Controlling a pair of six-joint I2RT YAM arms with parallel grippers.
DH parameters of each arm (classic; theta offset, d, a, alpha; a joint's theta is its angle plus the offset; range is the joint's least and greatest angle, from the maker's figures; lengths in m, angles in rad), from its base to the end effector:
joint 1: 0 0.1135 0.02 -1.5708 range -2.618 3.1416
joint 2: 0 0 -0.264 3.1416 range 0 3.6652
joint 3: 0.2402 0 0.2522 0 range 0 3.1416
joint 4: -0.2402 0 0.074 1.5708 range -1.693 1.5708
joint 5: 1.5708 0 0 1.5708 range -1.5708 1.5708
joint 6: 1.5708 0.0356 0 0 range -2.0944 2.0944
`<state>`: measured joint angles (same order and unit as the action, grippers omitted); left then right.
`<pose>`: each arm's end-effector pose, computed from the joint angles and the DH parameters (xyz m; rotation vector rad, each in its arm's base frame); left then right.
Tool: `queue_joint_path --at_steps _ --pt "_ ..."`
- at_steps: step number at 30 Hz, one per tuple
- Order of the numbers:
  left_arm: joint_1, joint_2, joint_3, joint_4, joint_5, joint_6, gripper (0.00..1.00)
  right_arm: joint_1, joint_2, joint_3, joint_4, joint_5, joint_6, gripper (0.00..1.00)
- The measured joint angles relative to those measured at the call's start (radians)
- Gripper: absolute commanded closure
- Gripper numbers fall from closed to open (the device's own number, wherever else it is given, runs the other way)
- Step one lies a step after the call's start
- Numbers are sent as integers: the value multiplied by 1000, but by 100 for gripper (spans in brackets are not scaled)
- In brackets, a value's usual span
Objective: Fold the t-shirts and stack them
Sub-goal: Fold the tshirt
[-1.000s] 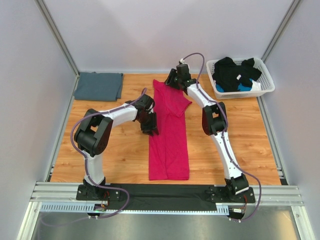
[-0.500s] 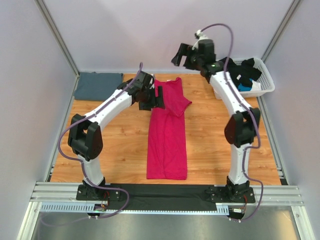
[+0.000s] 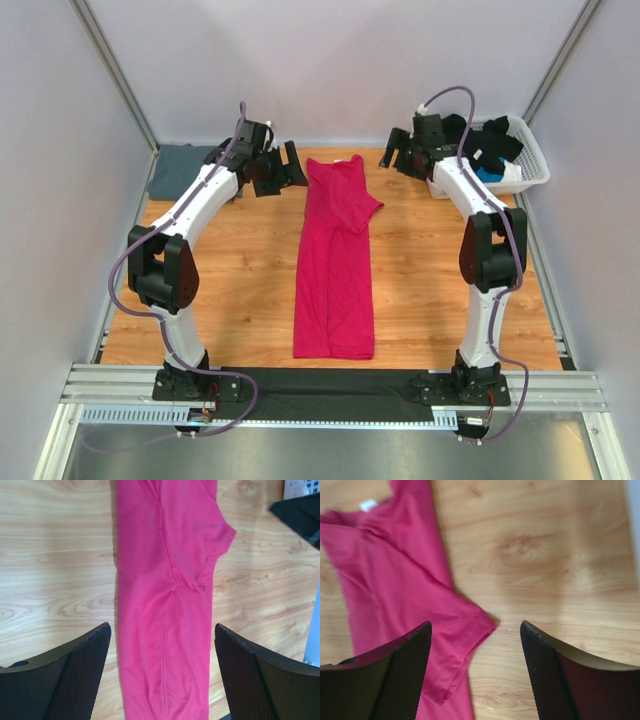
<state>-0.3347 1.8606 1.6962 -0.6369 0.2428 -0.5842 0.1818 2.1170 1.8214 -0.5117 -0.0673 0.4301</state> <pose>0.3962 -0.1469 0.3076 -0.1856 2.4578 -0.7113 0.4763 0.0900 0.2460 0.2659 2.3930 0.3684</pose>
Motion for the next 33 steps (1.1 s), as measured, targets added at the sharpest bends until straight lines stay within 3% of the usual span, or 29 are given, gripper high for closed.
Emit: queue_joint_path --at_steps 5,13,24,31,33 --pt "-17 7 -5 -10 26 4 11 0 98 15 -84 -13 42 34" --pt "-21 7 -80 -14 35 4 11 6 80 -86 -79 -12 73 47" --pt "-19 -3 -114 -27 32 9 11 28 85 -86 -48 -14 110 60" --pt "-9 -23 -134 -28 37 18 11 46 103 -78 -44 -7 126 100" --pt "-2 -35 -145 -29 37 19 11 47 104 -71 -45 -5 127 100"
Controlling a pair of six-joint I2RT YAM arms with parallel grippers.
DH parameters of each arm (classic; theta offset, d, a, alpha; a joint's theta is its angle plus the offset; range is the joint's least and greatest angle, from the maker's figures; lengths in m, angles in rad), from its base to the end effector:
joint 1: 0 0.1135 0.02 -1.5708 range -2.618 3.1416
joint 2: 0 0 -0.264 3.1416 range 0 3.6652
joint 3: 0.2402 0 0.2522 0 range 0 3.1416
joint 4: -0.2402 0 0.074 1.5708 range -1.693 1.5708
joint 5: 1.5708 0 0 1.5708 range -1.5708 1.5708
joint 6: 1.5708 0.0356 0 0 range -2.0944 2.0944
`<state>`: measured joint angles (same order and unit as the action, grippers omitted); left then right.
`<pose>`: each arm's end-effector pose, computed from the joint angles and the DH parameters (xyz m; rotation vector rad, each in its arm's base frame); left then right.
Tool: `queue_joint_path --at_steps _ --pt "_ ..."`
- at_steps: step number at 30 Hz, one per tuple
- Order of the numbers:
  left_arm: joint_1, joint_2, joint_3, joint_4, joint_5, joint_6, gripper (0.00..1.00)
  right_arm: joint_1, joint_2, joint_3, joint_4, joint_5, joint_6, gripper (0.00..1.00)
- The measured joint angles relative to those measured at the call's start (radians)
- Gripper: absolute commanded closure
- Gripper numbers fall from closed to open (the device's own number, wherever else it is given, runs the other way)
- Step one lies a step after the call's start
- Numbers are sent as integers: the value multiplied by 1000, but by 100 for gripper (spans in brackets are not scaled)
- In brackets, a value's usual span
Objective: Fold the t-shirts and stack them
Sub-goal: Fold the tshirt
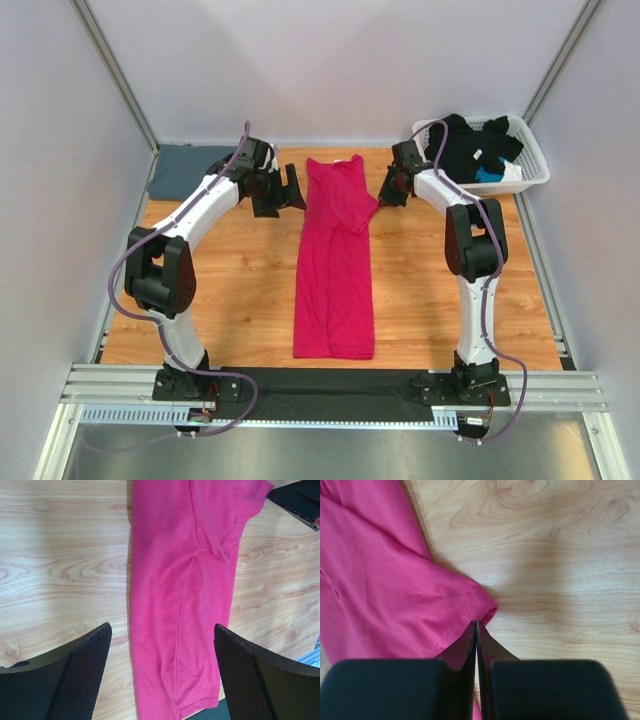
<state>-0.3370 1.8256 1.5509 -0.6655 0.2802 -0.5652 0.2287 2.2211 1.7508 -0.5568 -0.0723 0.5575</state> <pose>0.3765 -0.1423 0.2729 -0.1776 2.6024 -0.7013 0.4689 0.1118 0.1724 0.4062 2.6109 0.3704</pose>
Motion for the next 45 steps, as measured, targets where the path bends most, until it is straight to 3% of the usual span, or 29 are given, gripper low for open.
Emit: queue_joint_path --at_steps 10,12,13,15,23,35,38,39,41,45 --pt "31 -57 -49 11 15 15 11 71 0 121 -12 57 -49 100" --pt "32 -68 -64 12 20 18 11 103 0 156 -34 90 -59 89" --pt "34 -74 -71 13 23 21 11 117 0 168 -44 109 -60 70" --pt "36 -85 -82 14 28 23 11 142 -4 172 -58 142 -57 55" --pt "48 -108 -113 21 53 31 11 103 -2 113 -137 204 -31 49" --pt "52 -111 -118 19 62 37 11 72 100 190 -152 238 -23 54" --pt "52 -111 -118 18 62 40 11 74 119 190 -153 242 -25 67" --pt "53 -111 -118 18 62 41 11 75 119 194 -153 244 -24 83" --pt "54 -111 -118 15 62 44 11 76 119 196 -153 245 -25 97" --pt "58 -111 -118 10 63 49 11 76 119 197 -153 246 -22 99"
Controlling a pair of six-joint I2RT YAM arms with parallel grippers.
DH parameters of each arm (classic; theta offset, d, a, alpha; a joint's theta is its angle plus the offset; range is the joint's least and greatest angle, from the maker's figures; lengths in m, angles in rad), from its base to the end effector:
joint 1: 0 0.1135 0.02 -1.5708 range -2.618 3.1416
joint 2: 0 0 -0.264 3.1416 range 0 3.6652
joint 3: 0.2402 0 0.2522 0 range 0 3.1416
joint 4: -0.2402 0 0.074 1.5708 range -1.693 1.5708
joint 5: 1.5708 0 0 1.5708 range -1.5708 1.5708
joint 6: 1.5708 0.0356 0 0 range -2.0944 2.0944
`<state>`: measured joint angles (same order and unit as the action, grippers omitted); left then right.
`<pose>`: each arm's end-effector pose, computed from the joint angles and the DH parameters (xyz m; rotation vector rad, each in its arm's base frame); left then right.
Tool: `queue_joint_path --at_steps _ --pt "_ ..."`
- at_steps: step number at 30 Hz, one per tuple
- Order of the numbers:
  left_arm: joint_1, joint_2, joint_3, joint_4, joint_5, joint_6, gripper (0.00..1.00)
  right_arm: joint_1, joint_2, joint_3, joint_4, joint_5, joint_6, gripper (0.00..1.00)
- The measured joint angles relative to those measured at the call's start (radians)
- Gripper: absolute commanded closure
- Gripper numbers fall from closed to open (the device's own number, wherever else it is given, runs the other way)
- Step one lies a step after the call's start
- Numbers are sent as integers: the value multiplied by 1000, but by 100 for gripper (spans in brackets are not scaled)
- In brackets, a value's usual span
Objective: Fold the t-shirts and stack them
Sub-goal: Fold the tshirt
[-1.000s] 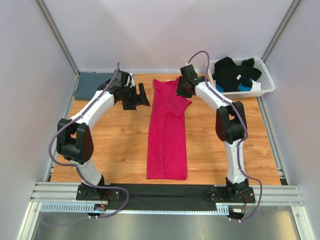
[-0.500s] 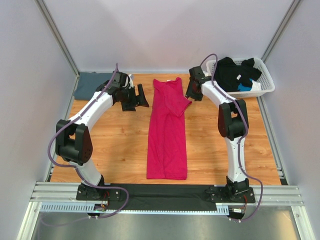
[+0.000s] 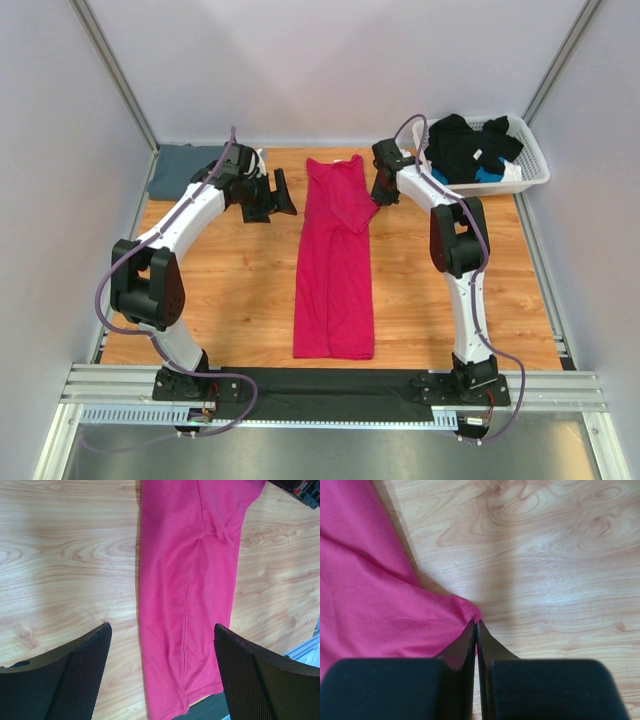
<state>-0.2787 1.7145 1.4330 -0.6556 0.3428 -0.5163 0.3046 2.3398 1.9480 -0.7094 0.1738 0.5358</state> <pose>0.3558 -0.1142 0.2777 -0.1609 2.5883 -0.7419 0.4810 0.1448 0.1679 0.3596 2.6194 0.0477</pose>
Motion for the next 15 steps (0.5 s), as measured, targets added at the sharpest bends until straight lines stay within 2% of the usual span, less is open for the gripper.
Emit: queue_joint_path --at_steps 8,15 --pt "3 0 0 1 7 2 11 26 -6 4 37 3 -66 100" --pt "4 -8 -15 5 16 2 11 124 -69 -4 116 0 -138 100"
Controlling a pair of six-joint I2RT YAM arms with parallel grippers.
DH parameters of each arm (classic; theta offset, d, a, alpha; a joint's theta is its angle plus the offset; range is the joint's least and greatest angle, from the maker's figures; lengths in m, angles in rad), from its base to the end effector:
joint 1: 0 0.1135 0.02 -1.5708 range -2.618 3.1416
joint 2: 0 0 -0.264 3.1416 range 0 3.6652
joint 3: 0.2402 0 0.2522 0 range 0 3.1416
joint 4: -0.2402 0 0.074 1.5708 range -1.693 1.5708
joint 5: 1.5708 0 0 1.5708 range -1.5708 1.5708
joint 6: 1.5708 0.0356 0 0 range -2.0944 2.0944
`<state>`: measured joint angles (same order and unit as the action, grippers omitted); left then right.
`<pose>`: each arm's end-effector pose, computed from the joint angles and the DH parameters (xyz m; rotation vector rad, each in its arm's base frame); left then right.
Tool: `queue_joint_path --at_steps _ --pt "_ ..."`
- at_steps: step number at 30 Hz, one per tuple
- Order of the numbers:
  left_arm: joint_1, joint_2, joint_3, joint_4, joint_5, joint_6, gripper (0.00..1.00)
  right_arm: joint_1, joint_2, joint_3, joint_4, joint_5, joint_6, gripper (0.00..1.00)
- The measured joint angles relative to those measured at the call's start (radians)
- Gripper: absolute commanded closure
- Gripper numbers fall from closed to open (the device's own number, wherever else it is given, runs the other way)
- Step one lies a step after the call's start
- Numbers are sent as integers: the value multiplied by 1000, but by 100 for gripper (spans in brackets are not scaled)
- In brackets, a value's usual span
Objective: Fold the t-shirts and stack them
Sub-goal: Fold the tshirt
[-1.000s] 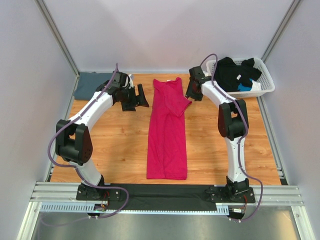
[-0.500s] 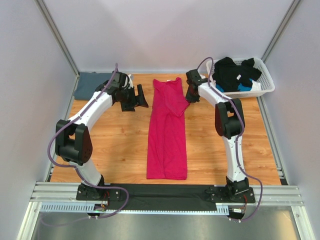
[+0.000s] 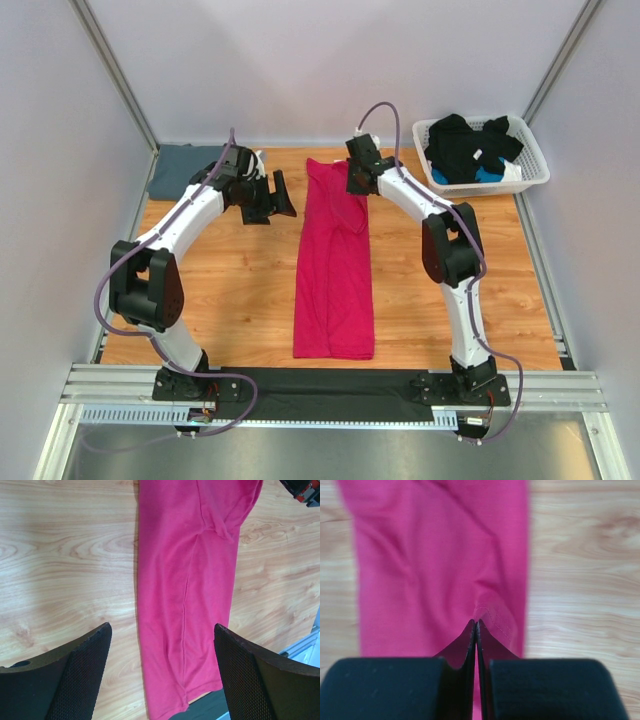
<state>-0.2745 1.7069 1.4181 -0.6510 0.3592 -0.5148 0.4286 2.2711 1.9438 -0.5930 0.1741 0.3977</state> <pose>0.3538 -0.1126 0.2761 -0.1581 2.5914 -0.7596 0.4641 0.2053 0.2066 0.0346 2.4763 0.1373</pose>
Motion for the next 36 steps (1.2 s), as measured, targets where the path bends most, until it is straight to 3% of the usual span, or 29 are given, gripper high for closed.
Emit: queue_joint_path --at_steps 6,8,9,11,12,15,19,23,27,31,32,36 --pt "0 -17 -24 1 3 0 11 77 -10 11 35 -27 -6 93" --pt "0 -24 -30 2 3 0 11 84 4 28 34 -46 -1 84" --pt "0 -30 -34 2 4 0 11 83 14 38 32 -58 3 63" --pt "0 -41 -42 3 6 1 11 79 31 52 29 -77 14 44" --pt "0 -45 -45 3 6 1 11 76 40 62 19 -90 13 30" --pt "1 -56 -59 7 8 1 10 61 48 84 -14 -148 11 19" --pt "2 -72 -90 6 16 -2 9 36 20 100 -61 -219 10 13" --pt "1 -138 -157 8 24 -13 8 11 -150 -7 -101 -258 16 10" --pt "-25 -303 -319 23 14 -77 8 -1 -507 -328 -92 -315 72 13" --pt "-130 -464 -502 29 -25 -184 12 40 -840 -711 -85 -349 162 18" --pt "-175 -505 -555 35 -42 -225 14 61 -903 -812 -79 -359 193 24" --pt "-310 -651 -727 37 -91 -363 20 138 -1068 -1188 -42 -400 325 32"
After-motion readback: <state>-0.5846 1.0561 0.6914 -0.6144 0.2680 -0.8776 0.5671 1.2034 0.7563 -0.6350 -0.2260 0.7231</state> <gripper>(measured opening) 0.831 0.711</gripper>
